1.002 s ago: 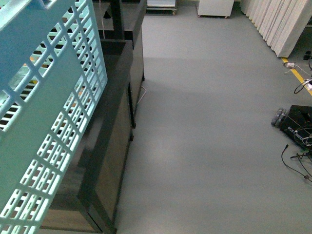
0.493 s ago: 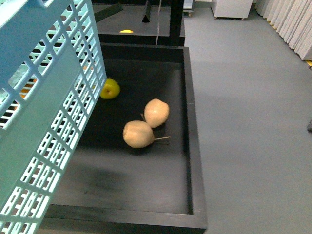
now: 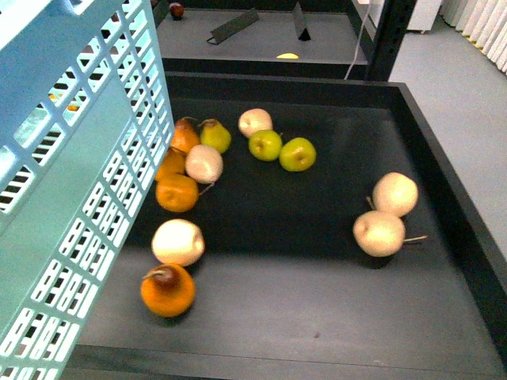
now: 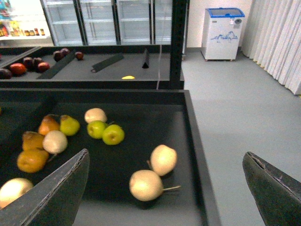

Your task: Pick lemon and mango into basket

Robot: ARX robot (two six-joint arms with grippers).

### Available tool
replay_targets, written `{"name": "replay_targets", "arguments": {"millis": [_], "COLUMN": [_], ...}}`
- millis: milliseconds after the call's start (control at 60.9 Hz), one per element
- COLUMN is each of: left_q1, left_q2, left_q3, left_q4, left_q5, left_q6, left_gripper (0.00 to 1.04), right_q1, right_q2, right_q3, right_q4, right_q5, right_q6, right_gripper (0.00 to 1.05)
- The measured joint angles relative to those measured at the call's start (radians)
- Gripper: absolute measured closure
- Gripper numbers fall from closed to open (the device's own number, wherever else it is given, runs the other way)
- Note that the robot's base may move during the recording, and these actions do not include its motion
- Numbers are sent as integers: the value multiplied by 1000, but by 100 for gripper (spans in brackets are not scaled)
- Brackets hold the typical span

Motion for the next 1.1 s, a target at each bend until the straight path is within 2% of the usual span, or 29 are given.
{"name": "replay_targets", "arguments": {"millis": [1100], "left_q1": [1], "left_q2": [0], "left_q3": [1], "left_q4": [0], "left_q5": [-2], "left_q6": [0], "left_gripper": [100], "right_q1": [0], "right_q2": [-1], "right_q3": [0], "right_q4": [0], "right_q5": [0], "right_q6": [0], "right_gripper": [9]}}
